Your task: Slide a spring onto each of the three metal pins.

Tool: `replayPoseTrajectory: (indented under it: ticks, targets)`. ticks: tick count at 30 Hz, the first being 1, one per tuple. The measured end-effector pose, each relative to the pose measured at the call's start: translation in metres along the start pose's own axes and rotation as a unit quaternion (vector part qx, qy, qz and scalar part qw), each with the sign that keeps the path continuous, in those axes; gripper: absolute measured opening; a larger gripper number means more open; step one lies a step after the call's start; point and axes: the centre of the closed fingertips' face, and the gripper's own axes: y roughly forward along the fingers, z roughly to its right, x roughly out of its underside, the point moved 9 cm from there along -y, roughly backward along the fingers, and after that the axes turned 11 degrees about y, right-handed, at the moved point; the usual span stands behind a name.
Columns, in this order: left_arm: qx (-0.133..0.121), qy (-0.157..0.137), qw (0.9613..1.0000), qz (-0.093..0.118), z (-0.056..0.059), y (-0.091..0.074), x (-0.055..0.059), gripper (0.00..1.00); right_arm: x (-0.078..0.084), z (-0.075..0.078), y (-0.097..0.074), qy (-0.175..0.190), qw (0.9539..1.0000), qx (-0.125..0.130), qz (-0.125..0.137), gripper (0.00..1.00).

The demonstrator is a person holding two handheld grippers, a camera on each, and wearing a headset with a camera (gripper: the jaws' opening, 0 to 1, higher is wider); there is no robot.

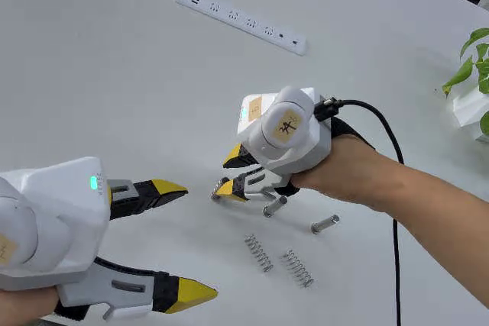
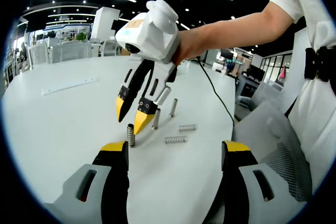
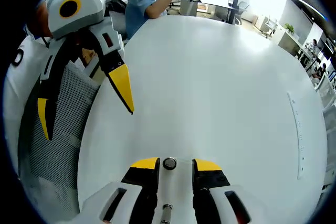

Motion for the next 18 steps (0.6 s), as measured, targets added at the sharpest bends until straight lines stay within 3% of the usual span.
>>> replayPoseTrajectory:
  ticks: [9, 18]
  targets:
    - [0.013, 0.015, 0.9997, -0.015, 0.002, -0.001, -0.002, 0.7, 0.006, -0.003, -0.025, 0.038, 0.9976, 0.028, 0.051, 0.33]
    - [0.029, 0.039, 0.9981, -0.036, 0.003, -0.002, -0.004, 0.69, 0.026, -0.012, -0.058, 0.097, 0.9864, 0.057, 0.12, 0.45]
